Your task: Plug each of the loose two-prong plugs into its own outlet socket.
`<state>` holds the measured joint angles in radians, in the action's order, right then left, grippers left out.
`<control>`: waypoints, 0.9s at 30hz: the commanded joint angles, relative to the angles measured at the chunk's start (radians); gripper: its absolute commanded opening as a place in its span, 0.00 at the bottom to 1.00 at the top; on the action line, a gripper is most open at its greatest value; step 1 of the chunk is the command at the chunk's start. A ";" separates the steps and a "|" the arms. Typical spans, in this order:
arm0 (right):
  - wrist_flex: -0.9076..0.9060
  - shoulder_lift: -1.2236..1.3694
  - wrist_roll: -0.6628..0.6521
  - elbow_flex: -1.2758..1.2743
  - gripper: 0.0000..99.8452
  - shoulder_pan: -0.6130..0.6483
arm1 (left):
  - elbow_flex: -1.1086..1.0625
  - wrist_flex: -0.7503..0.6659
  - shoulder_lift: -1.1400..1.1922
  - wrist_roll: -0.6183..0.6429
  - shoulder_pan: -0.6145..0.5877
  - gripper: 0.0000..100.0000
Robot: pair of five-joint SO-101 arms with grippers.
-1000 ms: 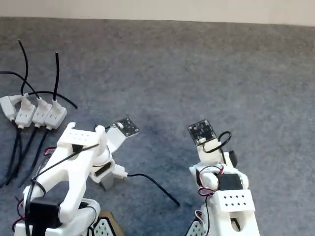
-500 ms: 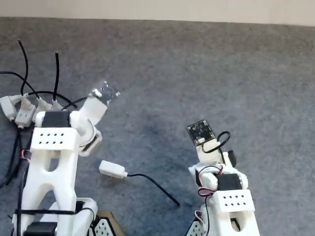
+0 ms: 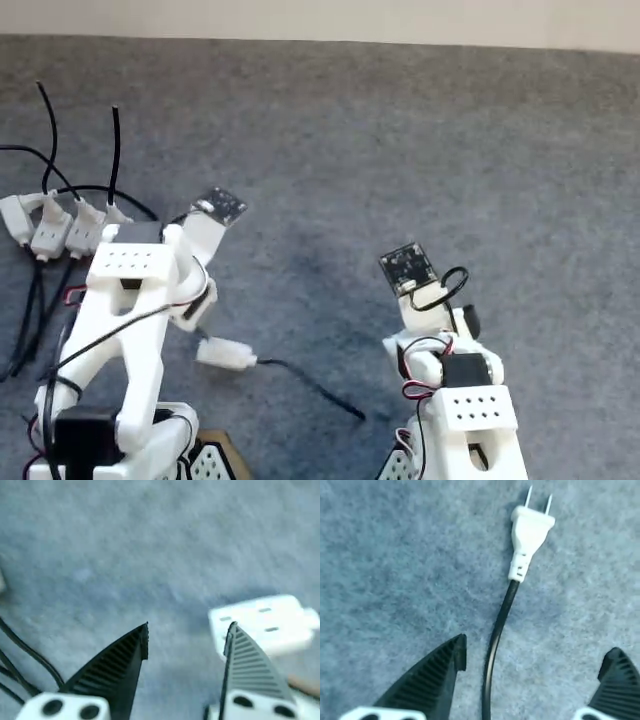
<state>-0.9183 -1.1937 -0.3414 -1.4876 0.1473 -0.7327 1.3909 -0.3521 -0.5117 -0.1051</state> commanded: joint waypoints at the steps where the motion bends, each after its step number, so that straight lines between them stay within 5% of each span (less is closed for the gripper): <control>1: 0.041 0.010 0.009 -0.013 0.39 0.008 | 0.096 0.201 -0.039 -0.035 0.013 0.25; 12: 0.039 0.010 0.009 -0.018 0.39 0.008 | 0.044 0.296 -0.041 -0.433 0.091 0.26; 19: 0.039 0.010 0.009 -0.018 0.39 0.008 | -0.116 -0.057 -0.041 -0.479 0.292 0.34; 27: 0.039 0.010 0.008 -0.019 0.39 0.008 | -0.292 -0.238 -0.042 -0.543 0.308 0.34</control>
<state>-0.8968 -1.1922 -0.3414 -1.5121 0.1473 -0.9874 1.1960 -0.3705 -1.0196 0.2094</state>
